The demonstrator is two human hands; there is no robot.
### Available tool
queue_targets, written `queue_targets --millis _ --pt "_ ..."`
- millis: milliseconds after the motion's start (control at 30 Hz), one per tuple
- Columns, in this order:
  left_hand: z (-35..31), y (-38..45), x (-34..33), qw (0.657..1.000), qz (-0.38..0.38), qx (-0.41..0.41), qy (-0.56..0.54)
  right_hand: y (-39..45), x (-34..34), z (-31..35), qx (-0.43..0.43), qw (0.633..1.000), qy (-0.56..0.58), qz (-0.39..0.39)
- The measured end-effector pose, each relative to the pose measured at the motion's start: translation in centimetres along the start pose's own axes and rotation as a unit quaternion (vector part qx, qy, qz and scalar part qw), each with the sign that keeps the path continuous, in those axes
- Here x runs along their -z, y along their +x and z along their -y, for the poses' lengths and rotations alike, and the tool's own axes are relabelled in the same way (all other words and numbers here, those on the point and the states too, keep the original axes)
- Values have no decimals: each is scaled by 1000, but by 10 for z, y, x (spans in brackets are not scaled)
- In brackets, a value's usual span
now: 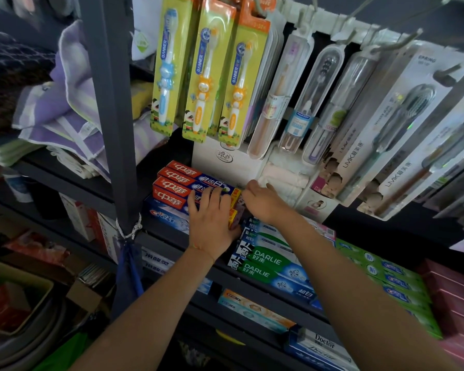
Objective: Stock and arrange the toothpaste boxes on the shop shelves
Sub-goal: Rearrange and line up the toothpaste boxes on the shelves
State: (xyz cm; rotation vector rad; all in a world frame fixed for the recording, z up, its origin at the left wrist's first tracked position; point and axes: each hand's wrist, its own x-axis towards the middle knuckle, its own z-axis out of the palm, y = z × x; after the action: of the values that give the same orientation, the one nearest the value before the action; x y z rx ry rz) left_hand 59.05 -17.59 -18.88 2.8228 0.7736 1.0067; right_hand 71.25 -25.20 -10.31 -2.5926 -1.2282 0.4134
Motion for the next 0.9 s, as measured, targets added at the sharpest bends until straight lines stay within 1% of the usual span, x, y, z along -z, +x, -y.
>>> queue_targets --millis 100,167,200,233,300,333,367,400,433,467,533,600,700,800,900 --pt "0 1 1 1000 12 1 -1 0 0 2 0 1000 3 6" --pt "1 1 4 1000 17 -5 -2 -2 2 5 1 999 -30 16" --pt "3 0 5 1000 14 -14 -5 -4 3 8 2 998 -63 11" --pt "6 0 7 1000 10 -25 -12 -4 4 10 7 994 -106 -9" --pt "17 -2 10 998 10 -41 -35 -3 5 17 28 981 -172 -82" --pt "24 -3 12 998 11 -46 -42 -2 5 22 50 977 -168 -117" --pt "32 -5 13 998 15 -48 -42 1 3 26 77 980 -129 -133" --pt "40 -7 14 998 23 -48 -35 3 0 31 100 984 -74 -127" --pt "48 -8 15 998 34 -47 -27 6 -5 35 113 988 -27 -104" --pt "55 -10 17 998 42 -46 -21 10 -11 38 125 989 -4 -76" --pt "65 -11 19 997 52 -47 -13 19 -24 39 133 991 -1 -36" --pt "67 -12 21 997 55 -50 -8 24 -34 37 128 992 -9 -18" --pt "67 -11 20 997 59 -48 -7 24 -38 36 120 993 -3 -18" --pt "70 -11 21 997 59 -48 -9 20 -35 37 112 993 -21 -19" --pt "75 -10 23 998 48 -44 -18 18 -31 38 114 993 -18 -7"
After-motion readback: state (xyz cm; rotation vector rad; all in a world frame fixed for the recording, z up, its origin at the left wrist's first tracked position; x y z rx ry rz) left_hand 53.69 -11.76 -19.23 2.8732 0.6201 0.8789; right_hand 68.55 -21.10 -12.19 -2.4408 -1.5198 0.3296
